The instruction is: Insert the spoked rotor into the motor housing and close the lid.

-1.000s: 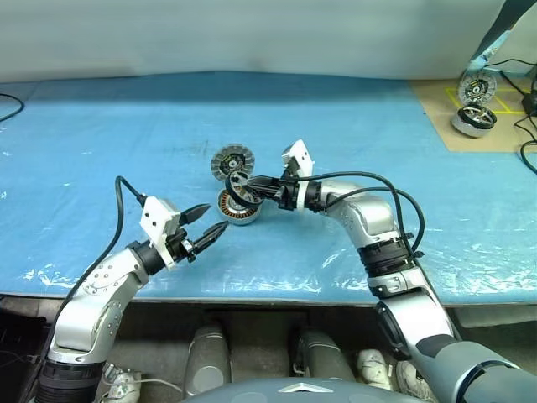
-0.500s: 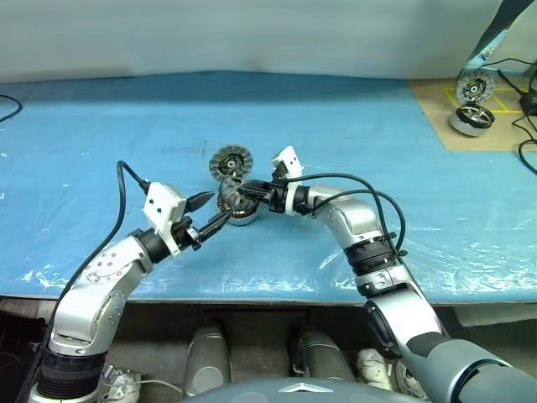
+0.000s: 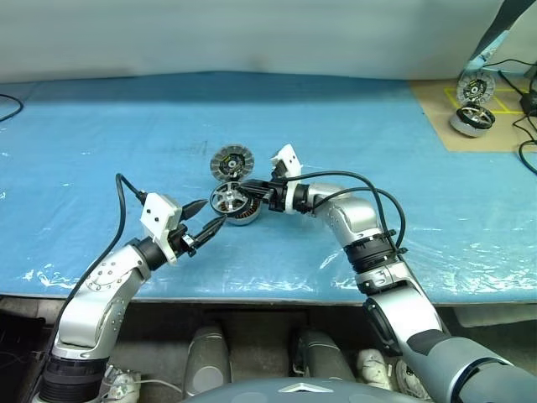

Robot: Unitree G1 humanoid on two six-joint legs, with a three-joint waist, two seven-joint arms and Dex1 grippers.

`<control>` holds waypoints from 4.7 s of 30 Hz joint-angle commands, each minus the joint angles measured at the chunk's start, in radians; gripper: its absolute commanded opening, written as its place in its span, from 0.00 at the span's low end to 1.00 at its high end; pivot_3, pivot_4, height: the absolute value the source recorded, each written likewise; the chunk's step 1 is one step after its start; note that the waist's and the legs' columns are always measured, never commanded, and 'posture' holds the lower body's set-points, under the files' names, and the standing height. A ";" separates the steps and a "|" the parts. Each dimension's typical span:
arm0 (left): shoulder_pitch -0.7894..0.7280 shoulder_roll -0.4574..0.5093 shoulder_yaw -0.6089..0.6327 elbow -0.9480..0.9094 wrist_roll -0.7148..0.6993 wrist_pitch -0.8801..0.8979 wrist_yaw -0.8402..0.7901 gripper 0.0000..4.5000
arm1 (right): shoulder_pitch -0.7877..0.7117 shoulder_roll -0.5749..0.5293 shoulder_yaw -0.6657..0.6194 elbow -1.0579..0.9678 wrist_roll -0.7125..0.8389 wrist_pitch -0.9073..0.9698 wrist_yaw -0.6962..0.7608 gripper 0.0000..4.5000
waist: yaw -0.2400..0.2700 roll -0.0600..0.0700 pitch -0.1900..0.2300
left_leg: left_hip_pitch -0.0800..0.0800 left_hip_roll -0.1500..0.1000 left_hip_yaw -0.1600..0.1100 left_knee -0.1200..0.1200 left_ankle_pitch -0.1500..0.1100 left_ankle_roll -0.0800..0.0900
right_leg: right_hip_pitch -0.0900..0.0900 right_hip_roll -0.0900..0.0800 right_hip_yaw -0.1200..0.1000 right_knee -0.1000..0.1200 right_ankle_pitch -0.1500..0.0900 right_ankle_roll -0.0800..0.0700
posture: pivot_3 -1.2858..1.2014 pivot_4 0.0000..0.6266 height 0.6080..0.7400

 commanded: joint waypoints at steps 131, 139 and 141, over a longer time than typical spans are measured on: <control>0.019 -0.006 0.016 -0.042 -0.002 -0.040 -0.019 0.66 | -0.507 -0.029 0.293 0.639 -0.617 -0.888 0.302 0.28 | -0.027 0.000 0.000 | -0.002 0.006 -0.001 0.013 -0.003 0.005 | -0.002 0.000 -0.002 0.016 -0.005 -0.008 | 0.52 0.24 1.00; 0.016 0.006 0.032 -0.047 -0.016 -0.028 -0.031 0.66 | -0.321 -0.063 0.111 0.303 -0.373 -0.511 0.401 0.28 | -0.022 0.000 0.000 | -0.003 0.006 -0.001 0.013 -0.003 0.005 | -0.003 0.000 -0.002 0.015 -0.005 -0.008 | 0.52 0.24 1.00; 0.005 0.009 0.031 -0.042 -0.019 -0.024 -0.031 0.66 | -0.275 -0.071 0.100 0.246 -0.361 -0.461 0.366 0.28 | -0.021 0.000 0.000 | -0.003 0.006 -0.001 0.013 -0.003 0.005 | -0.002 0.000 -0.002 0.015 -0.005 -0.008 | 0.52 0.24 1.00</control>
